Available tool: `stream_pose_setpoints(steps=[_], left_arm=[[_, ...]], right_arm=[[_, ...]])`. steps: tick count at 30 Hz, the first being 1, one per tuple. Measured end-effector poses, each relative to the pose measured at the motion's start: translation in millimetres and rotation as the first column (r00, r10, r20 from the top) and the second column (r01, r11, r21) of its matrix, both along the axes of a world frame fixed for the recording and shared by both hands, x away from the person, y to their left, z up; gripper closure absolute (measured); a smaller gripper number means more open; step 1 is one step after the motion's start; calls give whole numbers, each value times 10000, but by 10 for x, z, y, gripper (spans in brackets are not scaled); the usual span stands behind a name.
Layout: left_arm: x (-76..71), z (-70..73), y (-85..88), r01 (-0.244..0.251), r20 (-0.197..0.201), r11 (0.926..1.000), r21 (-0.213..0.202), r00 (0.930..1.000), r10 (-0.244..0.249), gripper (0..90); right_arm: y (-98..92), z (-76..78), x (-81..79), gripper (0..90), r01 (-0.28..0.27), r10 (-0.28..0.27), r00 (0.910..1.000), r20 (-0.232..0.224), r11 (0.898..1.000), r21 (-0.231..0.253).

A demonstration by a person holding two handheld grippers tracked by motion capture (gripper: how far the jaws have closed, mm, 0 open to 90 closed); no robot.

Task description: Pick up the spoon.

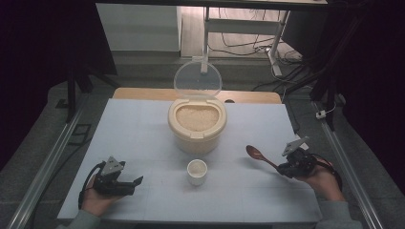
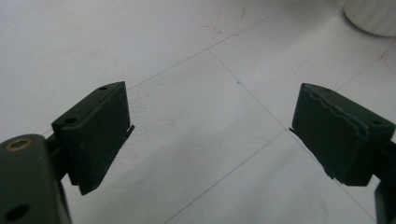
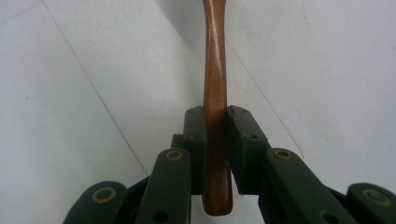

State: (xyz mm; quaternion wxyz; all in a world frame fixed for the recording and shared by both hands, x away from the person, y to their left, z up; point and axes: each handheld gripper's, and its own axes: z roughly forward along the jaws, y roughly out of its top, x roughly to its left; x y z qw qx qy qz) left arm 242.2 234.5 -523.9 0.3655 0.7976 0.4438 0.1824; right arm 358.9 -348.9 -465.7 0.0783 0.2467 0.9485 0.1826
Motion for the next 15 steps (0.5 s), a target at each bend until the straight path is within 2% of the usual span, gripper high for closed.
stream_pose_setpoints(steps=[8, 15], left_arm=[[1, -1, 1, 2, -6, 10000, -10, 10000, -2, 114], [4, -4, -1, 2, -20, 10000, 29, 10000, -2, 114]], right_arm=[[48, 101, -46, 776, -155, 133, 9994, 325, 9976, 679], [138, 157, -69, 776, -507, 464, 9977, 489, 9947, 893]])
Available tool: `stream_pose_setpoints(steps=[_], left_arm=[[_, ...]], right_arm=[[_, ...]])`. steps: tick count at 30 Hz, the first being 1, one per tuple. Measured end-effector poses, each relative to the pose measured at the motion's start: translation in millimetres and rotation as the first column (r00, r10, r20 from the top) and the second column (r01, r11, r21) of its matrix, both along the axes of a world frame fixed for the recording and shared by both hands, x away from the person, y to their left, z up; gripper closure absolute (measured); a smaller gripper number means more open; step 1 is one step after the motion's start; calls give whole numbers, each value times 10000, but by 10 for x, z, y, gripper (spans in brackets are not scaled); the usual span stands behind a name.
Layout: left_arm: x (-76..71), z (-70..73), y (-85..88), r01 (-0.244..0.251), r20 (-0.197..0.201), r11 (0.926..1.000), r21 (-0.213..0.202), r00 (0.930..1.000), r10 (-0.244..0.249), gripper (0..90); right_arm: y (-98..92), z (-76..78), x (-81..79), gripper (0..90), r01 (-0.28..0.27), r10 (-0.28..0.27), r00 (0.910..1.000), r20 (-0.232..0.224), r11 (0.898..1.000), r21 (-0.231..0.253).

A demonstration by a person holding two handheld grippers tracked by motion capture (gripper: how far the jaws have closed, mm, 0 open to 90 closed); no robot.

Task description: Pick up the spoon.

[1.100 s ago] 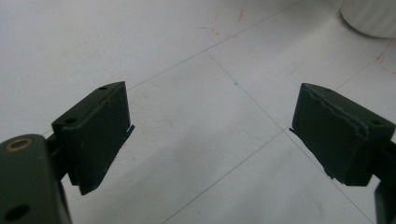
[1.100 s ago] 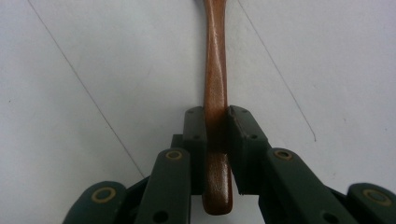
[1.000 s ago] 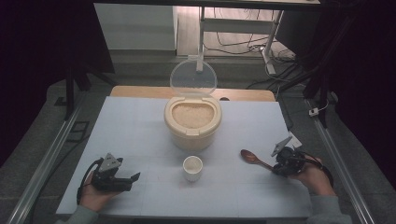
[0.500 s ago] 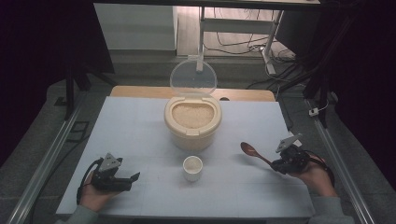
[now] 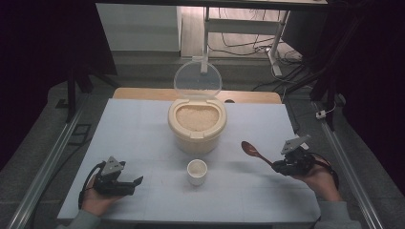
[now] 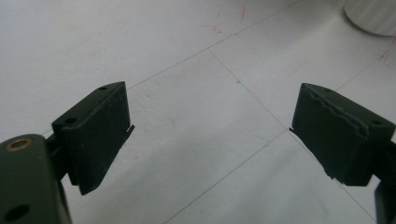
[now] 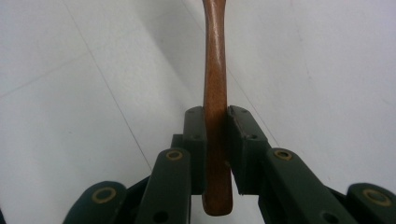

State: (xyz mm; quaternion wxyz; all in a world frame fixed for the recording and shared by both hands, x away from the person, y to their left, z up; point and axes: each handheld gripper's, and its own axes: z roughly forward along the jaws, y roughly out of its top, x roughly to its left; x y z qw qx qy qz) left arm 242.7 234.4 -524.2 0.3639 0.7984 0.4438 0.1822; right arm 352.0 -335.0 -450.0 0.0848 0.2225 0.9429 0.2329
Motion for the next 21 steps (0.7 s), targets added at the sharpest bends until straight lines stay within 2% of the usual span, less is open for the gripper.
stream_pose_setpoints(steps=[21], left_arm=[[2, -2, -5, 26, -5, 10000, -26, 10000, -26, 114]], right_arm=[[229, 108, -75, 775, -778, 766, 9967, 285, 9959, 456]])
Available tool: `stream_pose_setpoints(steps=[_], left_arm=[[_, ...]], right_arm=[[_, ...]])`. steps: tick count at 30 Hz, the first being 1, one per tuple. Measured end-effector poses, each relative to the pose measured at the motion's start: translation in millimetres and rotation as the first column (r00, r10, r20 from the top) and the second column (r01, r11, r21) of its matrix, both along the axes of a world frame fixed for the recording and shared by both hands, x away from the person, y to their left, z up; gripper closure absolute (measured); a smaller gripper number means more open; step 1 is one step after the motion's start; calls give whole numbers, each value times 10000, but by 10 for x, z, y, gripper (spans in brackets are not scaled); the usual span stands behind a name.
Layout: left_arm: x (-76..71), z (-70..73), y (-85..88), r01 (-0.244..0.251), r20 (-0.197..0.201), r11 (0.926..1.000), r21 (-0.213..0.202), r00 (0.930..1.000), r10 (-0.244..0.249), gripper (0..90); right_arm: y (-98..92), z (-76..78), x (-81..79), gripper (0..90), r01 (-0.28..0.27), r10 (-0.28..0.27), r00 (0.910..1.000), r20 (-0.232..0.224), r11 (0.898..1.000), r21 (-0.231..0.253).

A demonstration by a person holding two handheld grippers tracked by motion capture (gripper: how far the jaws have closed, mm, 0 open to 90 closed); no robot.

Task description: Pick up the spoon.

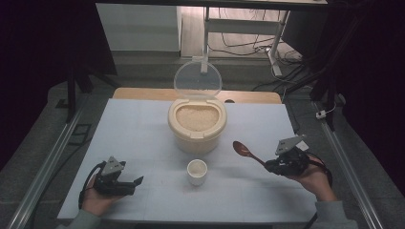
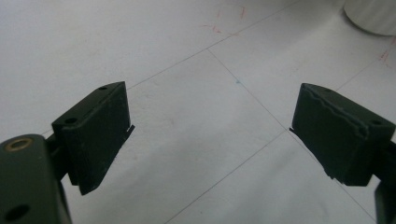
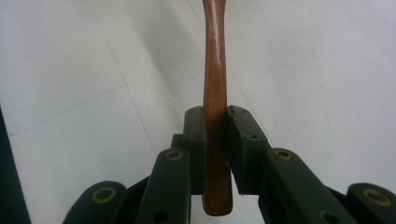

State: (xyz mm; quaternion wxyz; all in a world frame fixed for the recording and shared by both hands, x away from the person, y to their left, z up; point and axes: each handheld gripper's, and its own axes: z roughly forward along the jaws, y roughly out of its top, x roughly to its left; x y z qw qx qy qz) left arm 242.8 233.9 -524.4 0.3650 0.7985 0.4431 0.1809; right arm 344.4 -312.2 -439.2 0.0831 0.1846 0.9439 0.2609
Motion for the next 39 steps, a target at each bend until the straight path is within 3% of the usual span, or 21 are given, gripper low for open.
stream_pose_setpoints(steps=[13, 18, 26, 32, 39], left_arm=[[3, 3, -11, 54, -1, 10000, 13, 10000, -54, 114], [3, 10, -17, 44, 8, 10000, -16, 10000, -44, 114], [7, 19, -36, 91, 30, 10000, -30, 10000, -91, 114], [9, 20, -45, 139, 8, 9999, -19, 9999, -139, 114], [14, 23, -50, 155, 4, 9999, -54, 9999, -155, 115]], right_arm=[[297, 96, -106, 775, -939, 937, 9953, 232, 9956, 80], [502, 111, -168, 775, -1469, 1466, 9888, 288, 9891, 76], [884, 119, -270, 775, -2415, 2412, 9701, 267, 9704, 81], [1097, 125, -293, 775, -2785, 2785, 9601, 242, 9604, -45], [1249, 110, -292, 775, -2969, 2970, 9547, 200, 9549, -102]])
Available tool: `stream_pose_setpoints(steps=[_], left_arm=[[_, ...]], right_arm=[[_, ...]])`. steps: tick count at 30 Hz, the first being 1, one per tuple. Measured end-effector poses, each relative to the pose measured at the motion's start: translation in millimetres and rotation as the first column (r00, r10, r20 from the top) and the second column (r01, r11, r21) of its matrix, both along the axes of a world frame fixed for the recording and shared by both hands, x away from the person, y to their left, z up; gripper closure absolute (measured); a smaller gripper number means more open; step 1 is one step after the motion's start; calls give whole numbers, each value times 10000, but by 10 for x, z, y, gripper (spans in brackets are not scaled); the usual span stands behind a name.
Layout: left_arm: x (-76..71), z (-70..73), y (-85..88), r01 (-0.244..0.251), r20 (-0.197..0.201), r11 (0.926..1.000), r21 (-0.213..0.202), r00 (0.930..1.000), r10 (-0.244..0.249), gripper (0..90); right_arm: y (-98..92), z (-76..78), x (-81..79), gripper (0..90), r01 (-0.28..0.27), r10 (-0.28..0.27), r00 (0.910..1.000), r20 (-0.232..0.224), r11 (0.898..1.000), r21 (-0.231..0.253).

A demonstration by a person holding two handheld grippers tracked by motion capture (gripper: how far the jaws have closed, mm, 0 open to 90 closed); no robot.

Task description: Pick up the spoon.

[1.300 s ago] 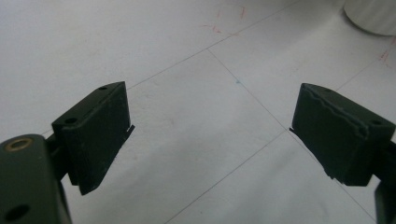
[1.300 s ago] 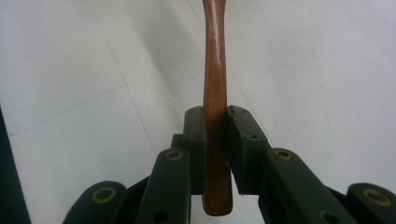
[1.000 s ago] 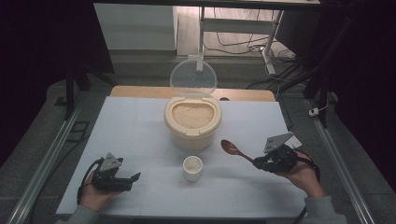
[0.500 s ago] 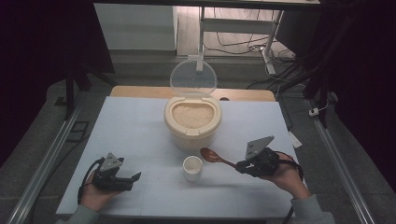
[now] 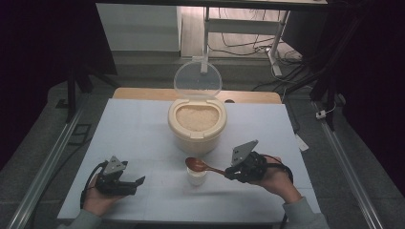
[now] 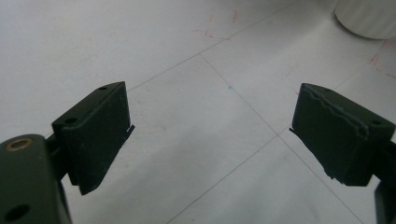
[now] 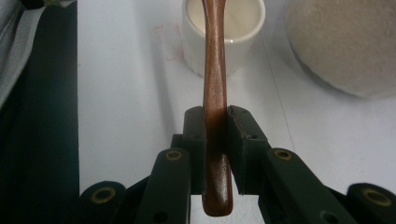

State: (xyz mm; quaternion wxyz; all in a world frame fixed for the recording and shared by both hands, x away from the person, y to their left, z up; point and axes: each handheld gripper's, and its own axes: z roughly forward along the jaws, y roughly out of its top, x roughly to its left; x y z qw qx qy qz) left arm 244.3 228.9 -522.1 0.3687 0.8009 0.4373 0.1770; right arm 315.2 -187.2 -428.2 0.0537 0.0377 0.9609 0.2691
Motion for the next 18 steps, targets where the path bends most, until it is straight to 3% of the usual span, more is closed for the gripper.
stream_pose_setpoints(steps=[5, 10, 14, 18], left_arm=[[-7, 36, -6, 44, 71, 10000, -81, 10000, -44, 115], [-43, 224, -76, 413, 458, 9988, -274, 9981, -400, 120], [-53, 412, -186, 925, 682, 9949, -407, 9936, -896, 119], [-61, 608, -320, 1599, 889, 9863, -394, 9838, -1560, 124]], right_arm=[[92, -16, -4, 774, -147, 147, 9999, 22, 9999, -83], [124, -14, -6, 774, -148, 149, 9999, 44, 9998, -135], [167, -17, -6, 775, -228, 230, 9997, 82, 9994, -248], [210, 0, -20, 775, -346, 349, 9993, 150, 9992, -197]])
